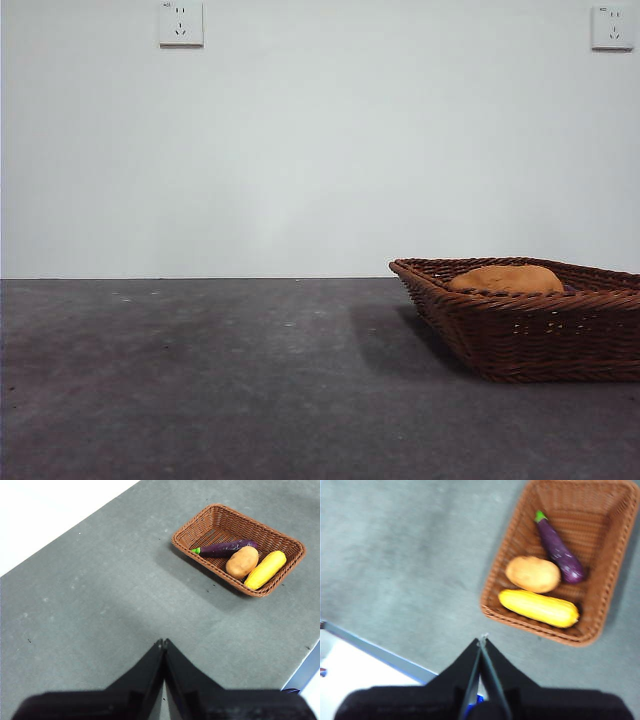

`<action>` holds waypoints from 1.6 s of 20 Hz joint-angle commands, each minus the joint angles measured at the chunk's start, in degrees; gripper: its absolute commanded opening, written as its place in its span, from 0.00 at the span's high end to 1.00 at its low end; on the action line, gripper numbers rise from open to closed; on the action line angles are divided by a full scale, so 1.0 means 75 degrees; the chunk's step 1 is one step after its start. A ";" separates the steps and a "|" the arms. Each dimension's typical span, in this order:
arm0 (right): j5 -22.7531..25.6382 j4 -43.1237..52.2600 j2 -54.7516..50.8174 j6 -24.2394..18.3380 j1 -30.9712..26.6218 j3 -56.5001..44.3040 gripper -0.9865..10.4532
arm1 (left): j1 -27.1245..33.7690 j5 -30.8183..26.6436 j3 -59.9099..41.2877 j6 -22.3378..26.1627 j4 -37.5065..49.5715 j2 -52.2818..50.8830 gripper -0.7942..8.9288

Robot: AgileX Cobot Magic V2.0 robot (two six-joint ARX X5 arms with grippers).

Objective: Help me put the vegetables on the table into the basket

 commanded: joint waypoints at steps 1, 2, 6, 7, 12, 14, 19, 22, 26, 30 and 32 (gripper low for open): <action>0.0236 -0.0175 0.0251 0.0052 0.0015 -0.0076 0.91 | 0.0020 0.0035 -0.0017 -0.0041 0.0023 0.0061 0.92; 0.0323 -0.0172 0.0367 0.0050 0.0015 -0.0076 0.91 | 0.0020 0.0035 -0.0017 -0.0041 0.0023 0.0102 0.92; 0.0924 -0.0172 0.0848 0.0050 0.0012 -0.0076 0.91 | 0.0020 0.0032 -0.0017 -0.0041 0.0023 0.0254 0.92; 0.1070 -0.0172 0.0947 0.0050 0.0015 -0.0076 0.91 | 0.0020 0.0035 -0.0017 -0.0041 0.0017 0.0286 0.92; 0.1699 -0.0172 0.1445 0.0050 0.0012 -0.0076 0.91 | 0.0020 0.0052 -0.0017 -0.0119 0.0012 0.0455 0.92; 0.1897 -0.0169 0.1591 0.0050 0.0012 -0.0076 0.91 | 0.0020 0.0111 -0.0017 -0.0443 0.0105 0.0487 0.92; 0.1964 -0.0169 0.1810 0.0052 0.0012 -0.0076 0.91 | 0.0213 0.0117 -0.0017 0.0023 0.1233 0.0090 0.92; 0.1967 -0.0166 0.1821 0.0052 0.0012 -0.0076 0.91 | 0.1367 0.0965 -0.0064 0.0842 0.2396 -0.0495 0.92; 0.1967 -0.0166 0.1821 0.0052 0.0012 -0.0076 0.91 | 0.3223 0.2693 -0.1212 0.0903 0.3576 -0.1649 0.92; 0.1967 -0.0166 0.1821 0.0050 0.0012 -0.0076 0.91 | 0.3920 0.2643 -0.4293 0.0866 0.5791 -0.3273 0.92; 0.1967 -0.0166 0.1821 0.0050 0.0012 -0.0076 0.91 | 0.4068 0.2637 -0.6027 0.0475 0.7029 -0.4065 0.92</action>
